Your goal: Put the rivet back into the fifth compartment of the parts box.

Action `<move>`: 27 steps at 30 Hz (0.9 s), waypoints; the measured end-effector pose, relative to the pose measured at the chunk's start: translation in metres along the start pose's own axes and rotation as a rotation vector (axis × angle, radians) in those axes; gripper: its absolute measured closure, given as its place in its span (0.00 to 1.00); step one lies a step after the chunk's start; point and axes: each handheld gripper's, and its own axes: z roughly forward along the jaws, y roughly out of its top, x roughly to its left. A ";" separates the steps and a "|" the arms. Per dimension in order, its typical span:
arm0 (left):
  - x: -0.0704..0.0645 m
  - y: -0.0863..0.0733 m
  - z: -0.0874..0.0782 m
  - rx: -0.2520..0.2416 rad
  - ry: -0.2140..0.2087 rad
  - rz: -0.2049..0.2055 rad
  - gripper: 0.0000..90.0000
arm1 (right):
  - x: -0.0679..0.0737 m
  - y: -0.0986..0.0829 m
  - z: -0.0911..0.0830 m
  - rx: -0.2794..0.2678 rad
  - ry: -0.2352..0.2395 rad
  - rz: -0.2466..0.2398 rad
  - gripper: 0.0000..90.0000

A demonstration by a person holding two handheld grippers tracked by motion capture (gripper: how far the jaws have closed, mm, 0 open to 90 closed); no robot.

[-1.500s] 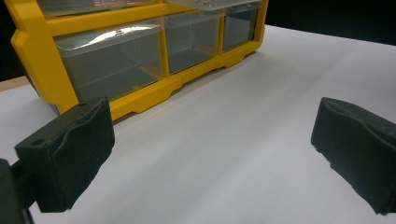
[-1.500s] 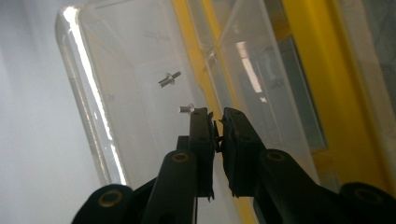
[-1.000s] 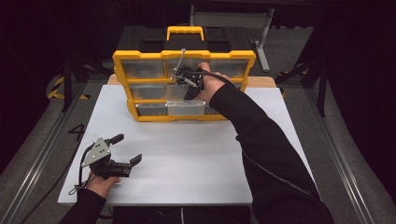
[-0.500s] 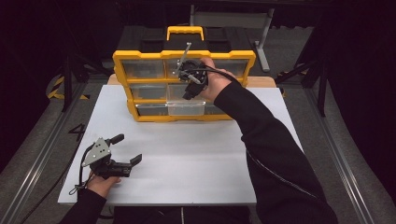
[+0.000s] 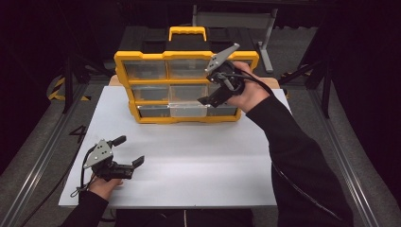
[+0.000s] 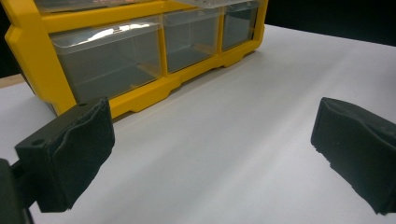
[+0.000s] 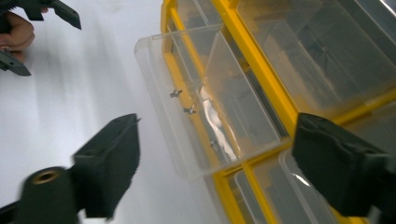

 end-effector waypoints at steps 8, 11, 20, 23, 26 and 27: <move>0.001 0.001 -0.002 -0.007 0.007 -0.002 0.00 | 0.014 -0.046 -0.021 -0.154 -0.046 0.052 0.03; 0.001 0.002 -0.003 -0.009 0.005 0.000 0.00 | 0.020 -0.069 -0.025 -0.236 -0.062 0.084 0.03; 0.000 0.005 -0.005 -0.016 0.003 0.010 0.00 | 0.031 -0.126 -0.024 -0.386 -0.086 0.153 0.03; 0.000 0.005 -0.006 -0.015 -0.001 0.014 0.00 | 0.035 -0.143 -0.022 -0.439 -0.090 0.173 0.03; 0.000 0.006 -0.006 -0.017 -0.004 0.016 0.00 | 0.038 -0.153 -0.019 -0.462 -0.094 0.182 0.03; 0.000 0.006 -0.007 -0.018 -0.004 0.016 0.00 | 0.040 -0.159 -0.017 -0.470 -0.092 0.186 0.03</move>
